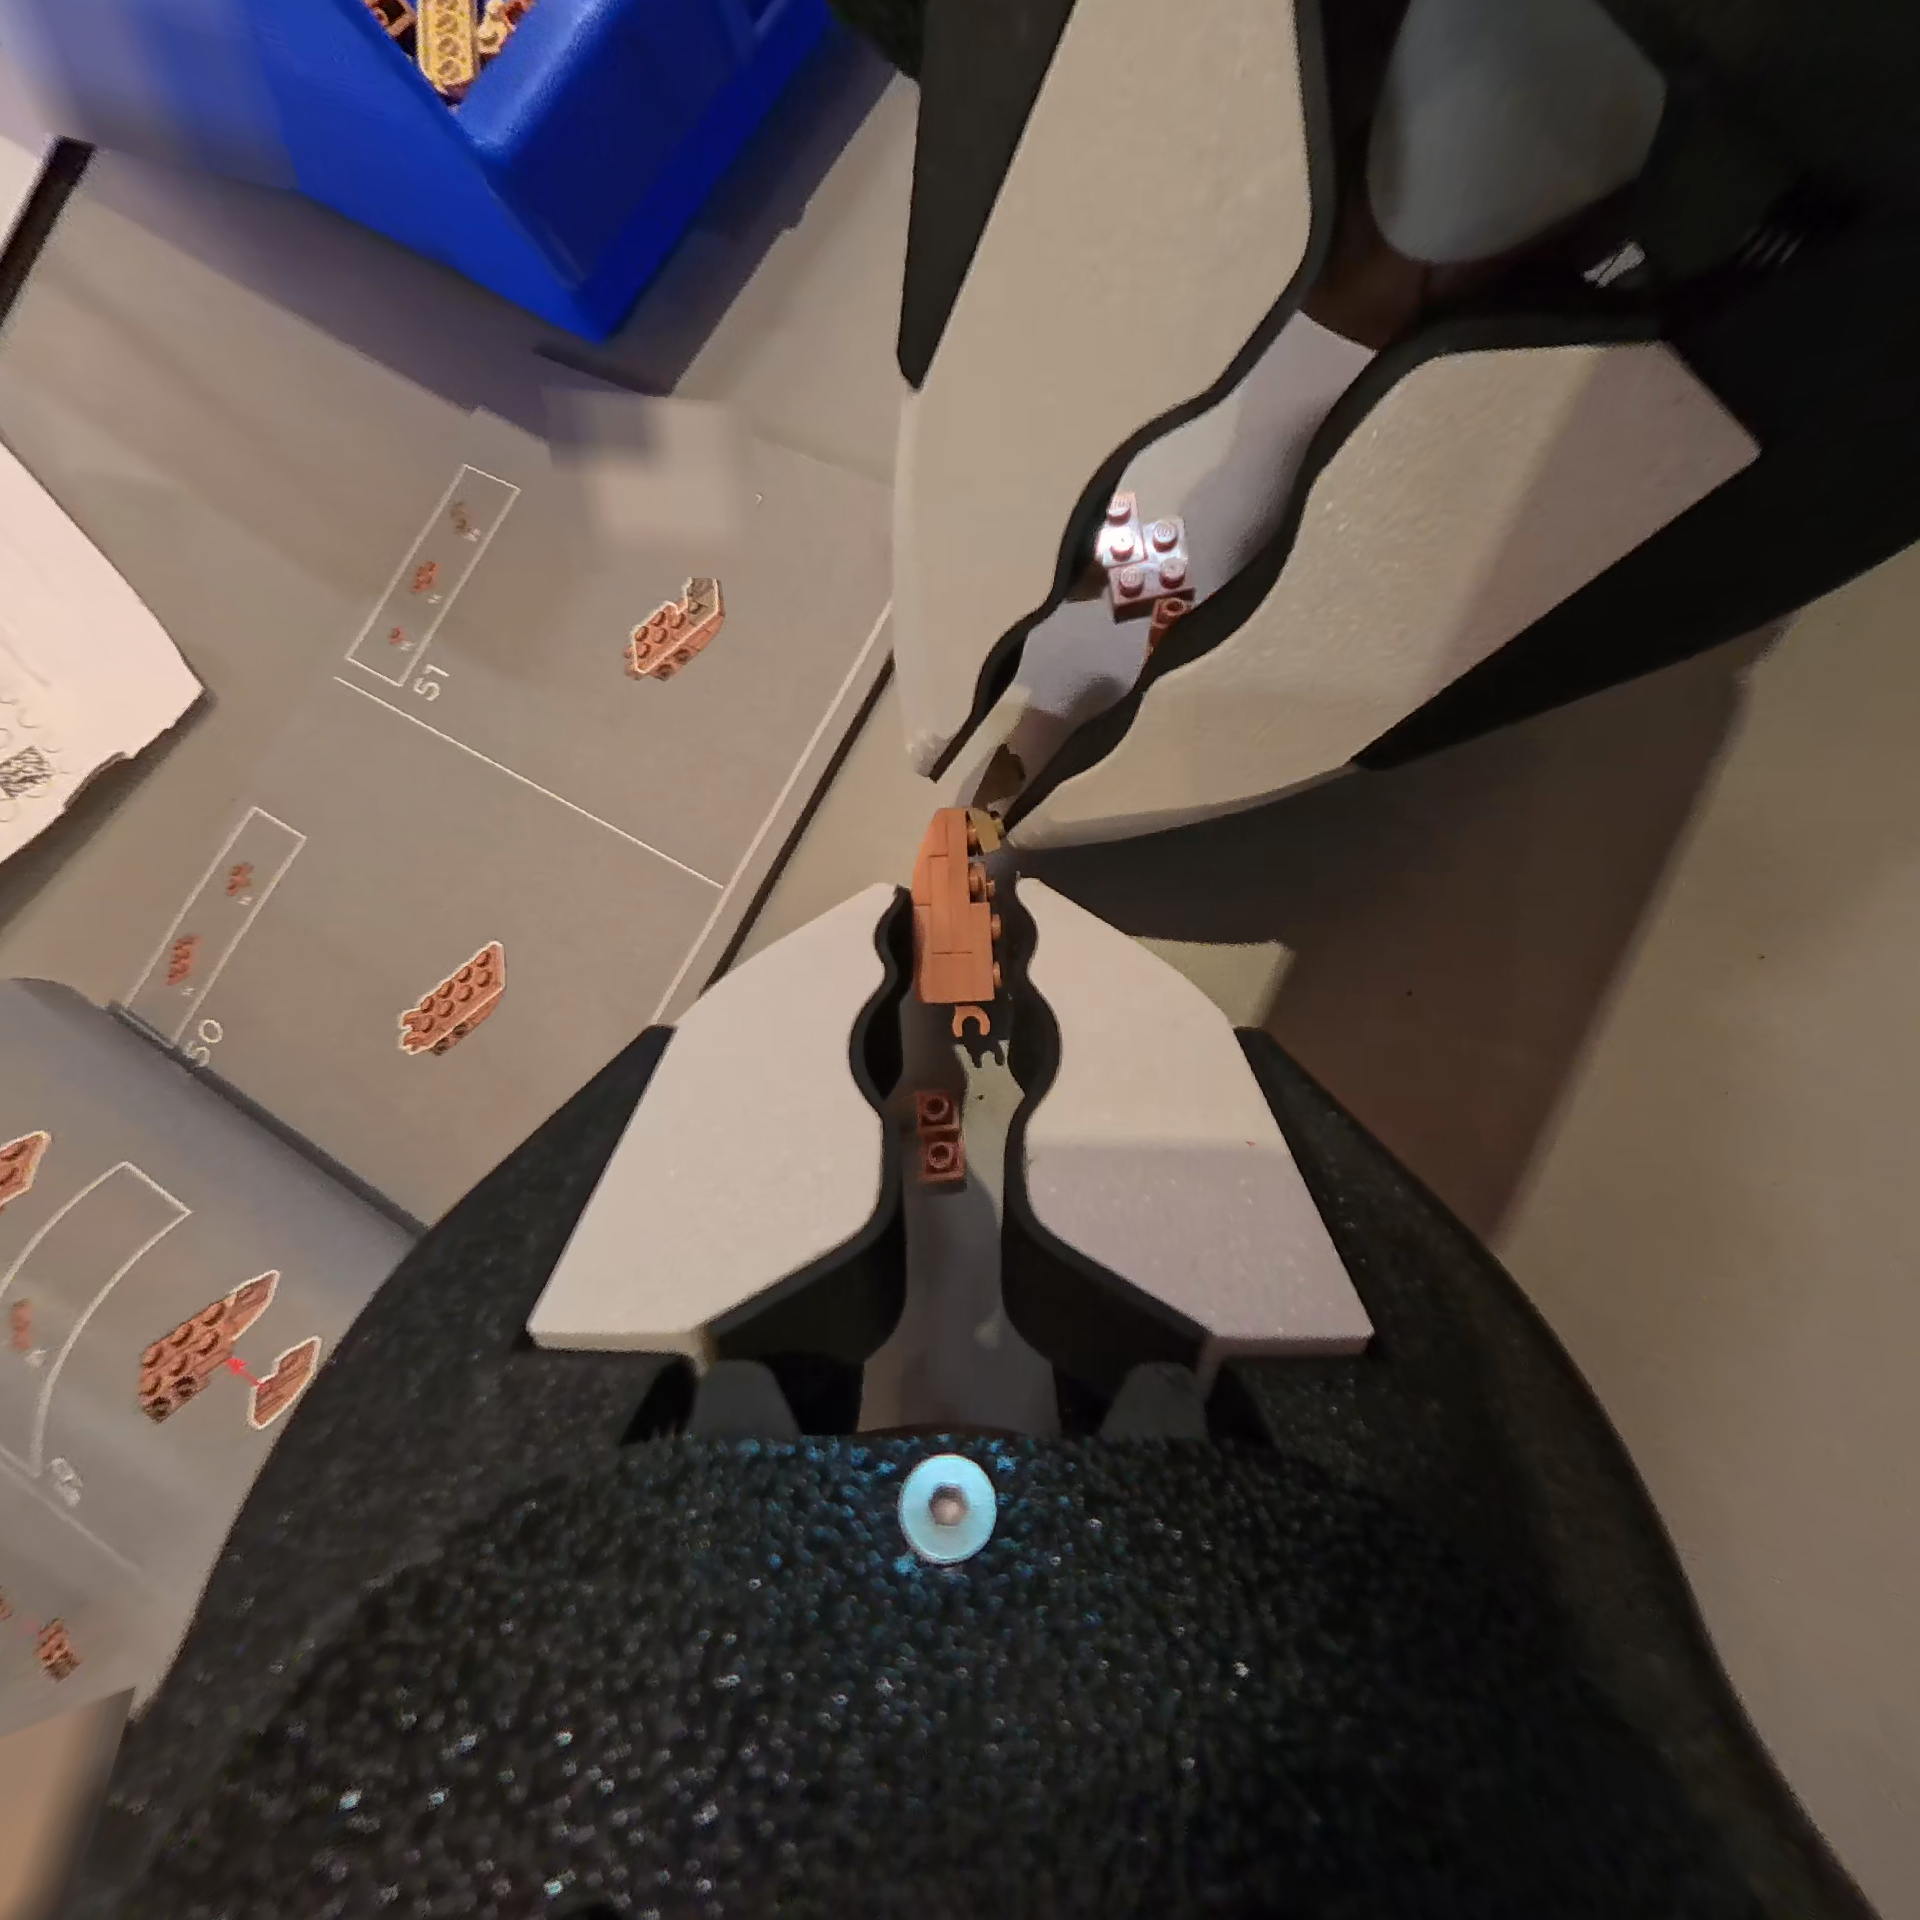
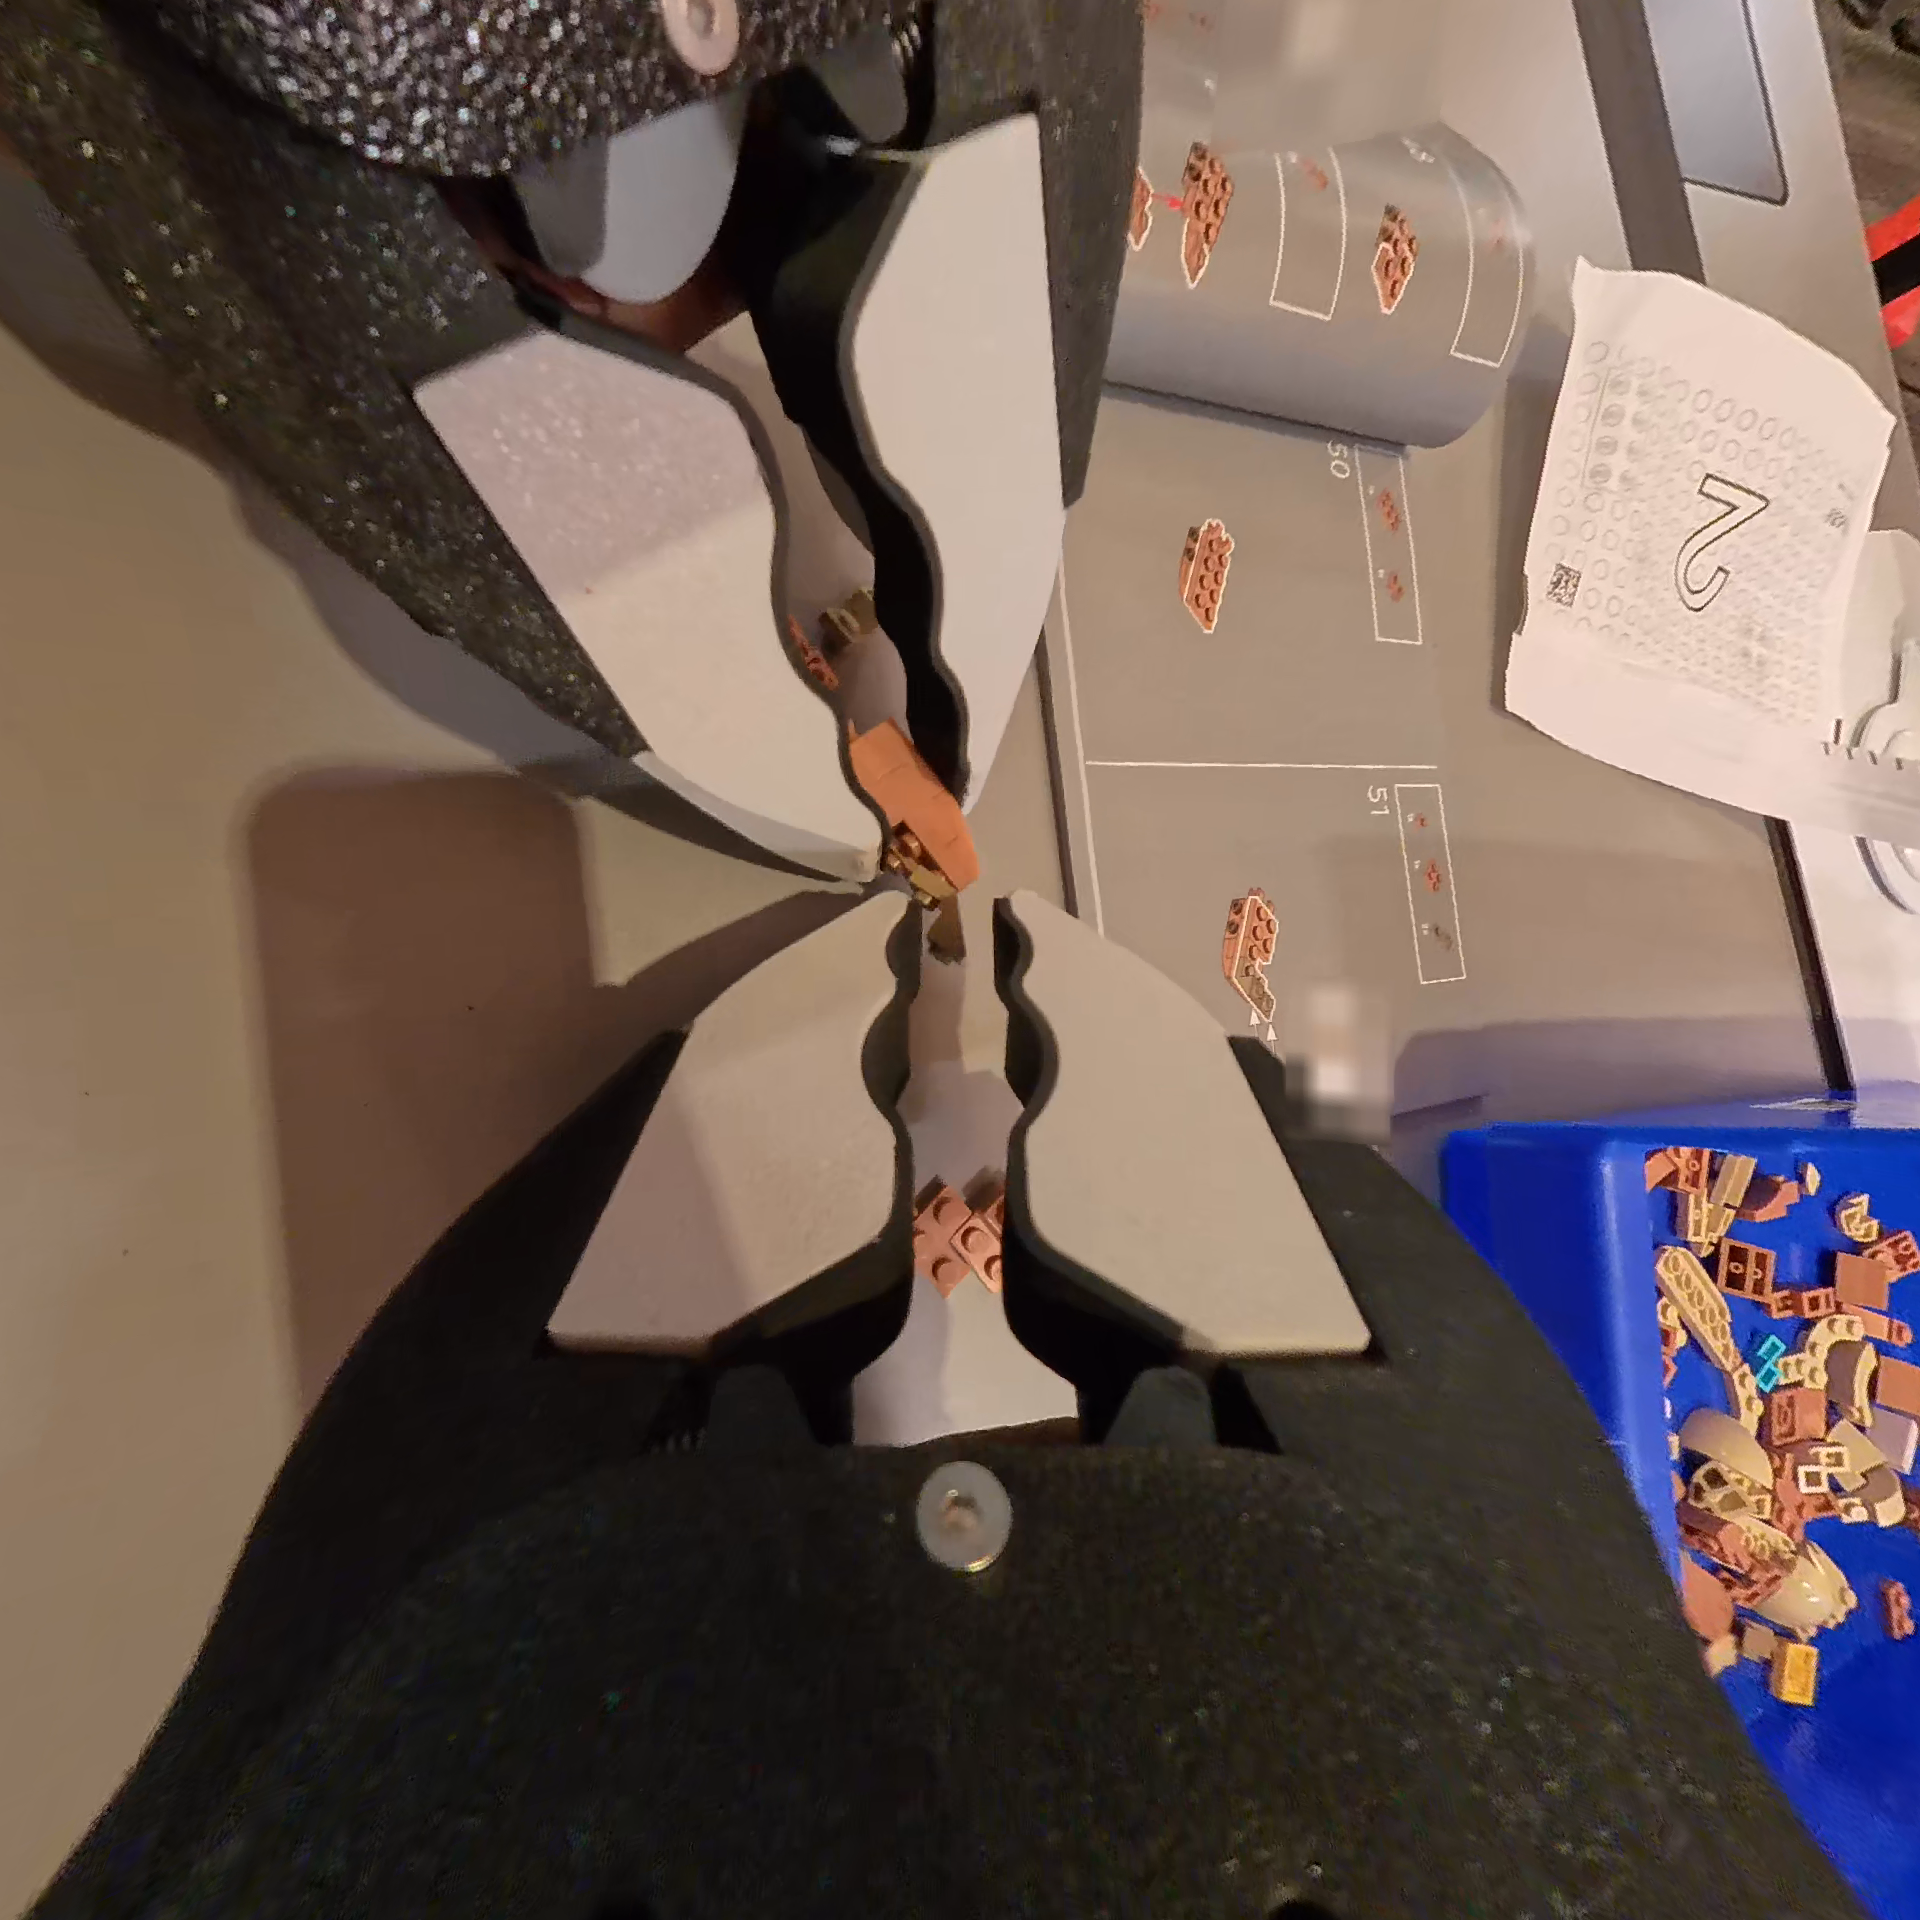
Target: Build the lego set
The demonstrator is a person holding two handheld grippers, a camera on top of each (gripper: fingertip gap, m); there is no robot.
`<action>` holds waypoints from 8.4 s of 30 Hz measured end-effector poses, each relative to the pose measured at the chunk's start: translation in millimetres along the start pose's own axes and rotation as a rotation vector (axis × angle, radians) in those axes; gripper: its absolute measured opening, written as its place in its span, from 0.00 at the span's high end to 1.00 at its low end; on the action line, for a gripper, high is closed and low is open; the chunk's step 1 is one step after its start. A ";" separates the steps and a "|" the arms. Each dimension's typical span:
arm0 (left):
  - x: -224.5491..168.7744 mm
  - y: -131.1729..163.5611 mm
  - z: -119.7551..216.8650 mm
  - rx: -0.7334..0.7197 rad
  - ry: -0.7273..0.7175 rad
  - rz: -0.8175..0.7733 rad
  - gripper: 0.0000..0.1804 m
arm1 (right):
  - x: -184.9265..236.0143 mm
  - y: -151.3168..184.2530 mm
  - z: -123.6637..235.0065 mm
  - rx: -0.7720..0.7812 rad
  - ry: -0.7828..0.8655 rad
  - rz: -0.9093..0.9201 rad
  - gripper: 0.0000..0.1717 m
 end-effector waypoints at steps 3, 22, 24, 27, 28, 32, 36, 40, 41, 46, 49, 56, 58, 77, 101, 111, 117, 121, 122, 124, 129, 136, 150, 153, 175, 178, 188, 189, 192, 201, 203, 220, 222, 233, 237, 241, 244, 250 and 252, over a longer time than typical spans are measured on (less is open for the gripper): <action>0.3 0.2 -0.3 0.003 -0.009 0.003 0.92 | 1.6 -0.3 -1.8 0.001 0.006 -0.005 0.94; 2.6 -2.0 1.7 -0.025 -0.034 -0.003 0.92 | -3.0 0.1 -1.4 -0.059 -0.009 -0.030 0.96; 2.7 -2.3 1.8 -0.030 -0.036 -0.007 0.92 | -3.7 0.0 -1.0 -0.064 -0.014 -0.036 0.96; 2.6 -2.5 2.1 -0.033 -0.036 -0.021 0.92 | -4.3 -0.3 -0.8 -0.066 -0.021 -0.035 0.96; 2.6 -2.6 2.2 -0.033 -0.037 -0.027 0.92 | -4.4 -0.3 -0.8 -0.066 -0.024 -0.034 0.96; 1.8 -2.6 2.1 -0.035 -0.034 -0.059 0.92 | -4.6 0.1 -0.7 -0.063 -0.043 -0.029 0.95; 1.9 -3.6 3.5 -0.051 -0.026 -0.090 0.92 | -5.7 -0.4 1.2 -0.072 -0.054 -0.028 0.95; 2.1 -4.5 4.8 -0.063 -0.023 -0.126 0.92 | -6.3 -0.8 3.3 -0.084 -0.055 -0.012 0.95; 2.1 -4.7 4.9 -0.064 -0.023 -0.134 0.92 | -6.3 -0.8 3.6 -0.086 -0.054 -0.008 0.95; 1.2 -4.5 4.8 -0.062 -0.012 -0.159 0.92 | -5.6 -0.1 4.4 -0.095 -0.067 -0.001 0.95; 1.6 -4.1 5.1 -0.064 -0.007 -0.172 0.92 | -5.7 -0.5 4.5 -0.101 -0.066 0.001 0.94; 2.9 -5.4 6.2 -0.084 -0.029 -0.194 0.91 | -8.1 -1.7 6.0 -0.115 -0.058 -0.027 0.95; 2.2 -5.5 5.4 -0.078 -0.040 -0.211 0.91 | -7.6 -1.3 6.0 -0.112 -0.052 -0.017 0.95; -6.0 -15.6 15.4 -0.070 -0.188 -0.497 0.91 | -3.6 -9.5 19.5 -0.189 0.048 0.135 0.93; -18.1 -7.9 17.0 -0.038 0.009 -0.553 0.91 | 12.5 -7.4 21.9 -0.161 -0.082 0.266 0.93; -20.3 -6.9 14.2 -0.008 0.000 -0.572 0.91 | 14.6 -6.3 20.3 -0.134 -0.080 0.295 0.93; -12.8 -10.5 17.3 -0.065 0.005 -0.458 0.91 | 7.8 -8.3 22.3 -0.202 -0.007 0.281 0.91; -3.4 -11.3 21.5 -0.117 0.040 -0.304 0.91 | 3.8 -7.9 25.7 -0.214 0.017 0.282 0.73; -0.4 -10.5 22.5 -0.124 0.056 -0.254 0.91 | 3.1 -7.4 26.9 -0.222 0.020 0.285 0.73; 4.1 -8.4 23.9 -0.142 0.108 -0.150 0.91 | 1.5 -6.6 29.1 -0.246 0.025 0.296 0.73; 9.2 -6.7 26.0 -0.232 0.274 0.083 0.91 | -5.0 -2.3 28.6 -0.269 0.035 0.275 0.74; 10.0 -8.0 29.8 -0.322 0.423 0.225 0.92 | -7.3 -2.3 30.3 -0.311 0.028 0.248 0.77; -8.8 -12.6 31.8 -0.413 0.858 0.453 0.92 | 4.7 -2.3 42.4 -0.582 -0.105 0.327 0.82; -13.1 -13.2 30.9 -0.402 0.896 0.452 0.92 | 8.9 -3.1 44.1 -0.608 -0.139 0.331 0.85; 32.4 29.6 50.9 -0.053 0.377 0.206 0.82 | 20.1 11.5 11.9 -0.203 -0.269 0.038 0.89; 34.3 37.5 48.4 0.022 0.326 0.154 0.84 | 23.1 14.1 6.6 -0.160 -0.278 0.021 0.89; 30.9 33.4 30.6 0.081 0.121 -0.237 0.88 | 27.6 15.0 1.5 -0.150 -0.285 0.032 0.86; 30.6 32.8 31.2 0.075 0.107 -0.274 0.88 | 27.6 15.3 1.9 -0.147 -0.289 0.035 0.85; 29.0 31.9 29.8 0.062 0.082 -0.355 0.88 | 27.2 16.0 3.9 -0.136 -0.300 0.052 0.81; 22.3 36.6 19.5 0.067 0.124 -0.418 0.96 | 21.9 18.6 11.8 -0.130 -0.296 0.110 0.78; 21.6 35.9 19.2 0.061 0.132 -0.408 0.97 | 20.0 22.1 10.9 -0.111 -0.293 0.118 0.79; 26.7 30.9 31.6 0.028 0.167 -0.243 1.00 | 57.0 13.2 25.3 -0.132 -0.483 0.215 0.80; 25.5 30.8 32.1 0.024 0.185 -0.230 1.00 | 63.7 11.4 28.1 -0.154 -0.515 0.236 0.79; 22.2 24.1 42.0 -0.053 0.271 -0.149 1.00 | 33.7 6.0 26.3 -0.234 -0.370 0.153 0.82; 29.7 32.5 45.0 0.007 0.237 -0.123 1.00 | 27.1 10.4 20.3 -0.209 -0.309 0.164 0.82; 38.8 44.8 46.0 0.104 0.177 -0.112 1.00 | 26.8 13.5 17.1 -0.184 -0.286 0.188 0.82; 35.3 45.1 43.5 0.107 0.207 -0.093 0.93 | 26.4 13.5 17.0 -0.183 -0.275 0.194 0.82; 30.6 46.0 30.6 0.173 0.169 -0.119 0.92 | 22.2 13.1 16.3 -0.190 -0.252 0.175 0.82; 30.3 45.7 29.3 0.180 0.171 -0.110 0.95 | 21.3 13.5 14.8 -0.191 -0.240 0.175 0.82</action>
Point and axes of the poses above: each gripper's, where its closed fingertips meet, z back along the fingers, y out of its underside, x = y × z across the jaws, the point moved 6 cm from there along z, back along the fingers, and after that the axes turned 5 degrees about y, right-handed, at the moved point
